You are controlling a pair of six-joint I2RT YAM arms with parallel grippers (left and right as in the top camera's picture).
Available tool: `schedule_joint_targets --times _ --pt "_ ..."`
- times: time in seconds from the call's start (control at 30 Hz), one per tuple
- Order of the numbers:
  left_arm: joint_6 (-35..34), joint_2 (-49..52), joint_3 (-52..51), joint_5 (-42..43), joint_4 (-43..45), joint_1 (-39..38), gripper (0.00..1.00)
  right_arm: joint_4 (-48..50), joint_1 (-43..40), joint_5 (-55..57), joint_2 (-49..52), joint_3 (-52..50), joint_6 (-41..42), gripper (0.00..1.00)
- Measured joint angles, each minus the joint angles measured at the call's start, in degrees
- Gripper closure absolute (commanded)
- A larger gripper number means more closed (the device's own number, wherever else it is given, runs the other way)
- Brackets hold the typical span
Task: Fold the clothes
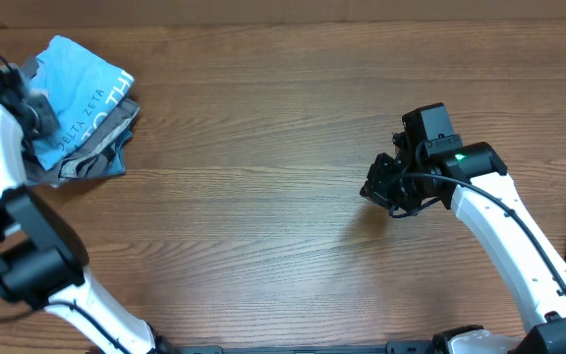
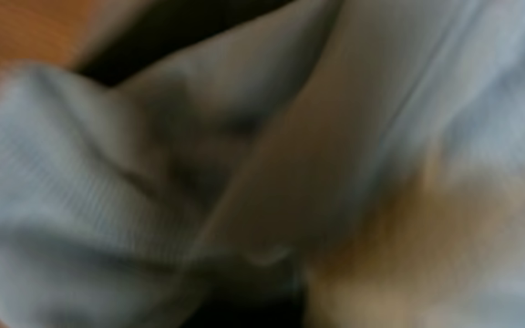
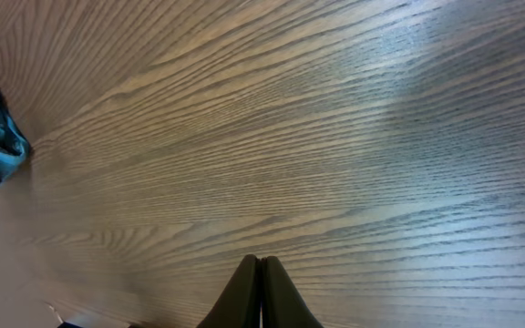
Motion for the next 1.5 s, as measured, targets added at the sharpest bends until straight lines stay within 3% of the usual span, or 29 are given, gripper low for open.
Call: schedule_joint_targets --times 0.1,0.33,0.5,0.7,0.73,0.8,0.83,0.9,1.0,1.5 --pt "-1.4 3.7 -0.4 -2.0 0.6 0.3 0.84 0.0 0.0 0.1 0.0 0.0 0.0 0.95" --pt "-3.3 -1.3 -1.0 0.4 -4.0 0.4 0.71 0.4 0.0 0.7 0.0 0.0 -1.2 0.95" --pt "-2.7 -18.1 -2.1 8.7 -10.3 -1.3 0.57 0.3 0.0 3.6 -0.6 2.3 -5.7 0.91" --pt "0.8 -42.5 -1.1 13.8 -21.3 -15.9 0.44 0.5 0.0 7.1 -8.1 12.8 -13.3 0.91" --pt "1.3 -45.5 -1.0 14.2 -23.5 -19.0 0.37 0.7 0.0 7.5 -10.1 14.7 -14.2 0.89" --pt "1.9 -49.9 -0.9 13.7 -27.8 -24.2 0.1 0.9 0.0 7.7 -13.8 17.3 -15.5 0.81" --pt "2.2 -51.5 -0.9 13.5 -30.1 -26.6 0.0 0.9 0.0 7.7 -15.9 18.1 -16.2 0.72" --pt "2.6 -53.4 -0.9 12.7 -34.0 -31.0 0.0 0.6 0.0 7.7 -19.1 18.6 -16.6 0.55" --pt "2.7 -54.6 -0.9 11.6 -37.4 -36.2 0.0 0.4 0.0 7.7 -22.8 18.6 -17.4 0.0" --pt "2.7 -51.7 -1.0 9.1 -40.1 -38.7 0.0 -4.8 0.0 7.7 -26.2 18.6 -18.0 0.0"
